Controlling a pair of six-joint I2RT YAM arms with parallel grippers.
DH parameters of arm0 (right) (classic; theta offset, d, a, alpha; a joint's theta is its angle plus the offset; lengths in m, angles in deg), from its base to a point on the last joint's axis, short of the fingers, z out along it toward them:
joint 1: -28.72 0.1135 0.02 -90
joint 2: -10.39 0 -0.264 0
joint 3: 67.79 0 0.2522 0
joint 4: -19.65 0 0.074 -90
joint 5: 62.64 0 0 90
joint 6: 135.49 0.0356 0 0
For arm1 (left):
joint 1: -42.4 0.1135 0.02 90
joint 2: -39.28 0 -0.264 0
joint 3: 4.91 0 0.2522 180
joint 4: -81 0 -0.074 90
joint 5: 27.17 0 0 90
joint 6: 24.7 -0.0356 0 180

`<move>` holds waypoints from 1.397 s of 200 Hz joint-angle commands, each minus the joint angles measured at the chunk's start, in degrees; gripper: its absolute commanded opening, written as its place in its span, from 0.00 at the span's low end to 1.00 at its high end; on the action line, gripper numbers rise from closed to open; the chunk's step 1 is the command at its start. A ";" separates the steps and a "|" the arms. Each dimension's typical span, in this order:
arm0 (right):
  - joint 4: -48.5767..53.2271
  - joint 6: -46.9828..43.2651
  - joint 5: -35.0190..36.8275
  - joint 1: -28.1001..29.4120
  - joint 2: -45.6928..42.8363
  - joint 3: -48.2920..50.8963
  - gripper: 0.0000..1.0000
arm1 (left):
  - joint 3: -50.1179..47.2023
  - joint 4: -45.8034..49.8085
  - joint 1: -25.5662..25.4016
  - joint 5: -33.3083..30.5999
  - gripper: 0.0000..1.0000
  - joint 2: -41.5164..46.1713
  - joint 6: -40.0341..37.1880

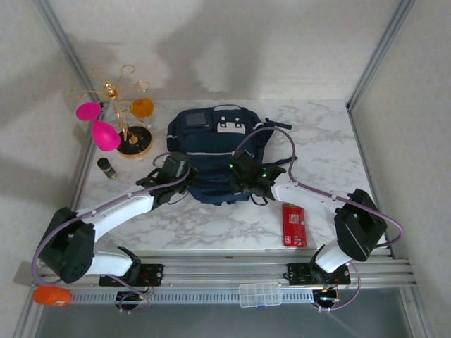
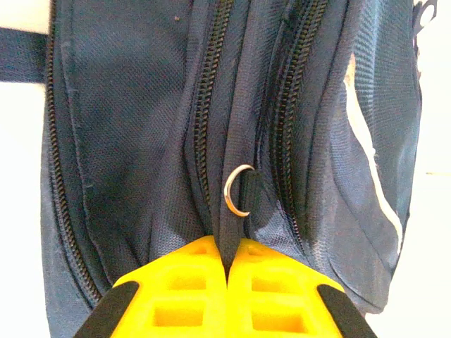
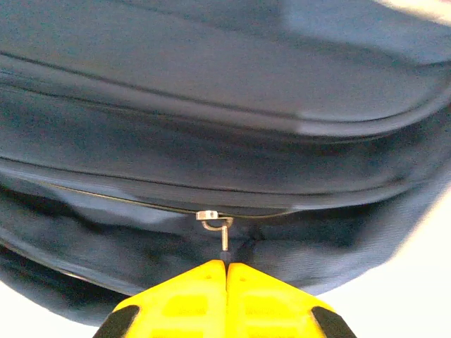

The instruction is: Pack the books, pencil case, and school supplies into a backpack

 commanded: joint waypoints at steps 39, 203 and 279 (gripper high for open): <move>-0.71 -2.22 -4.41 4.75 1.66 -3.01 0.00 | 0.88 9.35 14.59 8.05 0.00 2.90 -20.29; -10.83 -4.12 -9.00 4.74 2.43 3.43 0.00 | -3.53 -6.53 -11.36 -1.80 0.56 1.59 27.21; -13.00 -5.13 -11.96 2.05 5.64 3.27 0.04 | 1.77 -3.84 -10.66 -6.78 0.26 -6.49 29.70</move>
